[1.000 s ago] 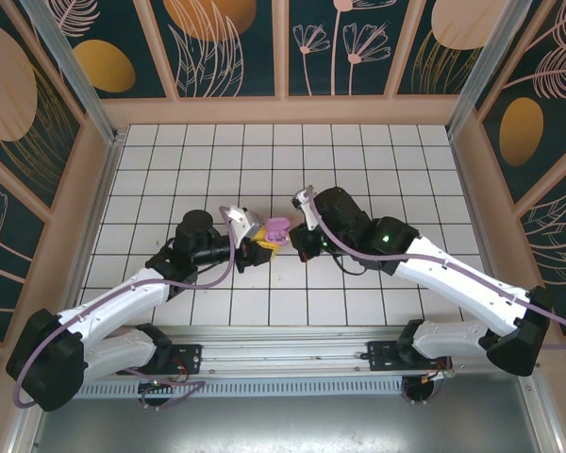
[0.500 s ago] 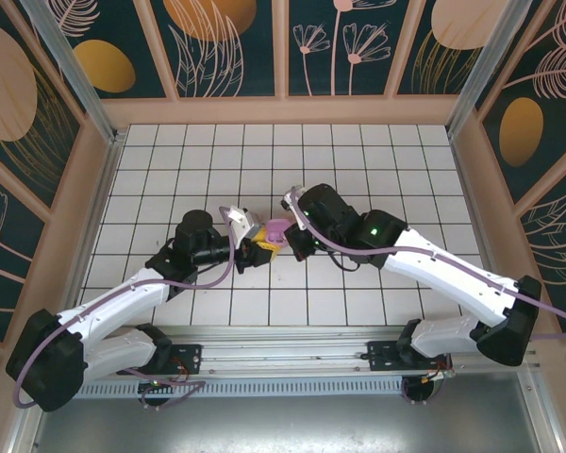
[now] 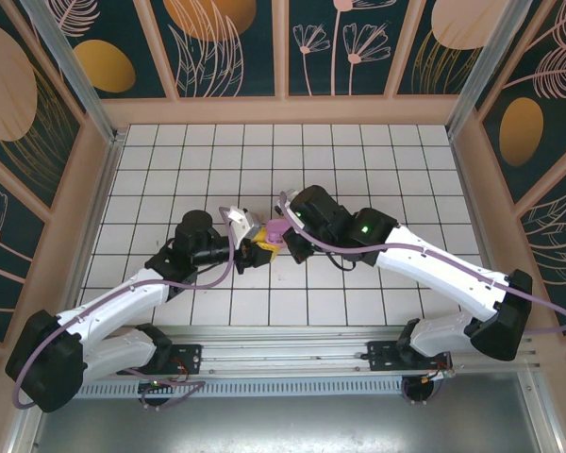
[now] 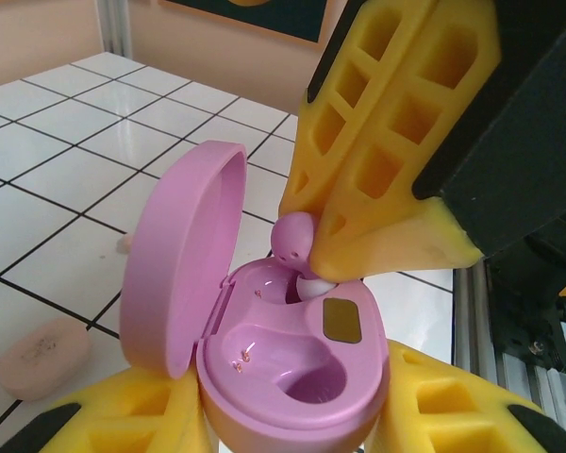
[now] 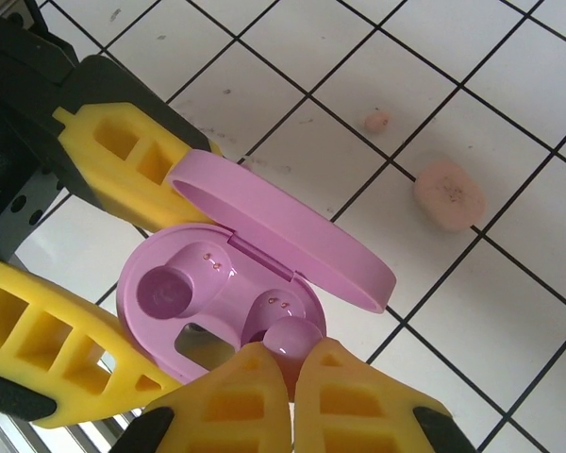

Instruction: Insert the wireless bluetooth earbuds into the charging case

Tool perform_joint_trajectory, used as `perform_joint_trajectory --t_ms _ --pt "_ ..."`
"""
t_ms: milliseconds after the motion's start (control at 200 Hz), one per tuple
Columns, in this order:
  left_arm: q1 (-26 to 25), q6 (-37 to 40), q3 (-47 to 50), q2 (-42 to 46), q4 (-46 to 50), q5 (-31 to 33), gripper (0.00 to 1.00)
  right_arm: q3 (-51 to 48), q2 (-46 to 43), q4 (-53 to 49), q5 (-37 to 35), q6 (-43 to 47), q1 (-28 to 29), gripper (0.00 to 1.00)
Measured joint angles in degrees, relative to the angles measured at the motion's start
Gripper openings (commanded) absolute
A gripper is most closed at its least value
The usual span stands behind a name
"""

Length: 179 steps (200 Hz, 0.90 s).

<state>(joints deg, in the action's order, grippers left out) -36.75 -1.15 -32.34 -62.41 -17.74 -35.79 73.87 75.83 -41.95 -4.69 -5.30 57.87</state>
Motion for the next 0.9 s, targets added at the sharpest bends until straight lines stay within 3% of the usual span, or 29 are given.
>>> perform_joint_trajectory --t_ms 490,896 --pt "0.0 -0.6 0.0 0.0 0.0 -0.7 0.23 1.0 0.9 -1.0 0.5 2.6 0.0 0.26" --pt "0.0 -0.6 0.0 0.0 0.0 -1.1 0.23 1.0 0.6 -0.9 1.9 3.3 0.0 0.28"
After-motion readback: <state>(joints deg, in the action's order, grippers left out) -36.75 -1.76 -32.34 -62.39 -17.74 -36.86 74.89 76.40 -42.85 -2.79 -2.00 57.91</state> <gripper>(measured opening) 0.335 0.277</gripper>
